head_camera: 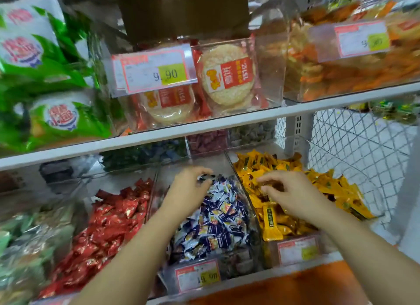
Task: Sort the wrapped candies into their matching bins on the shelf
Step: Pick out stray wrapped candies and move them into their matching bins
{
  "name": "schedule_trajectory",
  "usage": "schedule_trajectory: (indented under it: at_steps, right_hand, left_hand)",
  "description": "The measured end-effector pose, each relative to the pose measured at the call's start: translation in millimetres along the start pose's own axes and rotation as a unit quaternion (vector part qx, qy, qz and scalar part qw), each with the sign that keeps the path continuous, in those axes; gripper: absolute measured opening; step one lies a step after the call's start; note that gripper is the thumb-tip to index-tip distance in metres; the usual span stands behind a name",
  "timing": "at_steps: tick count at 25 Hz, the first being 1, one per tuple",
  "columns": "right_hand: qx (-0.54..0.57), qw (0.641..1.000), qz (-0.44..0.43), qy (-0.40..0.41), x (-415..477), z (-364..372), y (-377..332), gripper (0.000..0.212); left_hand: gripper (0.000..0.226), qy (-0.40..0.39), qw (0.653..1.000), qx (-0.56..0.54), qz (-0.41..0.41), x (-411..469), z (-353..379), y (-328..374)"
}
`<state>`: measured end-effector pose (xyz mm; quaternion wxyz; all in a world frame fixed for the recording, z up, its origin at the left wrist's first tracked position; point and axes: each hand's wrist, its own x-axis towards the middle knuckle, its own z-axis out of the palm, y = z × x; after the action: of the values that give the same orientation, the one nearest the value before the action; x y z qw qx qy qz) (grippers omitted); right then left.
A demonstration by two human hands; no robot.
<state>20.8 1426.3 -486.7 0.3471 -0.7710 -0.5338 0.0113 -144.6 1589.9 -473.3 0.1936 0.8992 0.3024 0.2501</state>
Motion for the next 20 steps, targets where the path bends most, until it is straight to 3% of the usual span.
schedule_trajectory:
  at_steps: [4,7,10,13,20]
  right_hand:
    - [-0.119,0.987,-0.046,-0.099,1.0,-5.8,13.8,0.038]
    - [-0.25,0.945,-0.049,-0.205,20.1,-5.9,23.8,0.046]
    - [-0.286,0.92,-0.019,-0.268,51.3,-9.6,42.6,0.051]
    - [-0.298,0.914,0.003,-0.274,75.2,-17.9,65.3,0.056]
    - [-0.186,0.955,0.093,-0.21,79.8,-42.4,98.9,0.06]
  left_hand:
    - [0.018,-0.028,0.986,-0.163,-0.003,13.4,37.1,36.1]
    - [0.02,-0.041,0.985,-0.167,-0.011,28.3,57.4,42.8]
    - [0.019,-0.033,0.983,-0.178,-0.023,37.6,63.6,35.4]
    - [0.019,-0.035,0.979,-0.201,-0.027,43.3,66.1,24.7]
    - [0.019,-0.033,0.975,-0.217,-0.029,45.1,64.2,18.7]
